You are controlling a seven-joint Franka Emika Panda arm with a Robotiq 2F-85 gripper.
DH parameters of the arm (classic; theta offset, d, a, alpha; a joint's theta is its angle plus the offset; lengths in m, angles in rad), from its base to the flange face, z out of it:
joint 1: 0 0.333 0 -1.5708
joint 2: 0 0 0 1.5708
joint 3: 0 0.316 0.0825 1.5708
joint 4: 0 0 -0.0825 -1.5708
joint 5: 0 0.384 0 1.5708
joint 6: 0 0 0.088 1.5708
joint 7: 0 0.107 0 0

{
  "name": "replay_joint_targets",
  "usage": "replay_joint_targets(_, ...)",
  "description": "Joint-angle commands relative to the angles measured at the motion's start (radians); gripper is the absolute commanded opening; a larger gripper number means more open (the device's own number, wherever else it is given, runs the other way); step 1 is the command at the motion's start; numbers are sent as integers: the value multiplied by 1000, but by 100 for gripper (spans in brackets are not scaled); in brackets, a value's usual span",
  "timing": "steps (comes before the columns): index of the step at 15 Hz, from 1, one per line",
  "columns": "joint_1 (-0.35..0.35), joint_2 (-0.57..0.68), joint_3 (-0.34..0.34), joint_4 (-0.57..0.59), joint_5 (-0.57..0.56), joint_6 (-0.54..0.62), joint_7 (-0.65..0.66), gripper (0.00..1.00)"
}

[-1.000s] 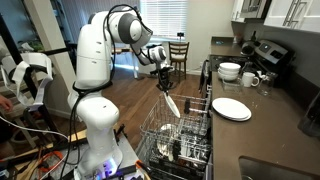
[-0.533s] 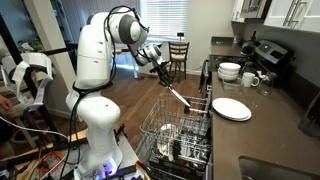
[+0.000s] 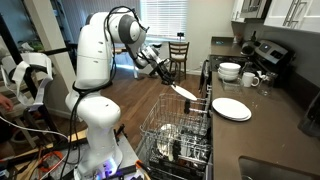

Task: Remove the plate from the dishwasher and put it on the top of the white plate

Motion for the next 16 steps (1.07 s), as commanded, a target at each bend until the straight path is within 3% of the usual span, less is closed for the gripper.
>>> replay_joint_targets(1,17,-33,10,-54,-107,-22,152,2)
replay_joint_targets(2,17,-30,13,-59,-122,-23,181,2)
replay_joint_targets(3,-5,2,23,-26,-74,-6,121,6)
replay_joint_targets(8,-3,2,27,-38,-94,-6,165,6)
replay_joint_targets(9,-3,2,27,-38,-94,-6,165,2)
replay_joint_targets(16,25,25,33,-34,-196,-29,221,2)
